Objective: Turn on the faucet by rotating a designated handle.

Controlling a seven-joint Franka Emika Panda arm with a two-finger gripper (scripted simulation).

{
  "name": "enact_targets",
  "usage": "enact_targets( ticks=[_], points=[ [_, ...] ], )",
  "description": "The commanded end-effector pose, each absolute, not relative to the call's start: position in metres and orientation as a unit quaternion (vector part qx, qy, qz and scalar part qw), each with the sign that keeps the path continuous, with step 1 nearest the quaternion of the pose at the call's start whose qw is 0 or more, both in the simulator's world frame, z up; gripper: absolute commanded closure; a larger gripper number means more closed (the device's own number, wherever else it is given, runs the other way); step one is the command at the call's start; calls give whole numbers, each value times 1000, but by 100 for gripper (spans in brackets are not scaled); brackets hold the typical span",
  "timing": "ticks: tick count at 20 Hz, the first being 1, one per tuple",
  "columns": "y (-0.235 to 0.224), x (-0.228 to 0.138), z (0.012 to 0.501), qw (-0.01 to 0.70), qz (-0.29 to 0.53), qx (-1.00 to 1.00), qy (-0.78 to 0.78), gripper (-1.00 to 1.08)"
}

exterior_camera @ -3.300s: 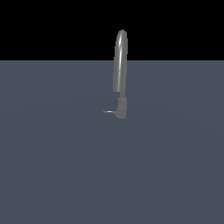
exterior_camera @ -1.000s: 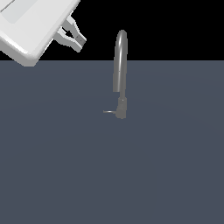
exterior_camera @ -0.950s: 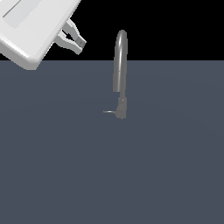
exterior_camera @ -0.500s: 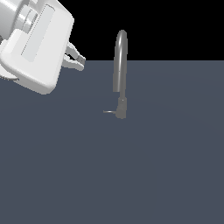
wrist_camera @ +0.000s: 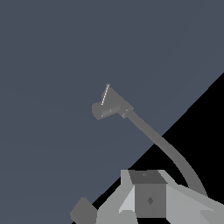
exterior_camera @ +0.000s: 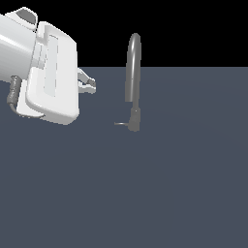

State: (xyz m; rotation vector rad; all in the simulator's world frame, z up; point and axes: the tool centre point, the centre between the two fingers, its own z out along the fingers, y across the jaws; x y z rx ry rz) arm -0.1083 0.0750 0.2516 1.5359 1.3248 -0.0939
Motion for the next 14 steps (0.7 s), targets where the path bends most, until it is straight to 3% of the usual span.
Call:
enact_targets(
  ticks=[1, 14],
  points=[
    [75, -105, 243, 539, -39, 622, 566, 108],
    [71, -90, 200, 595, -40, 512, 619, 108]
  ],
)
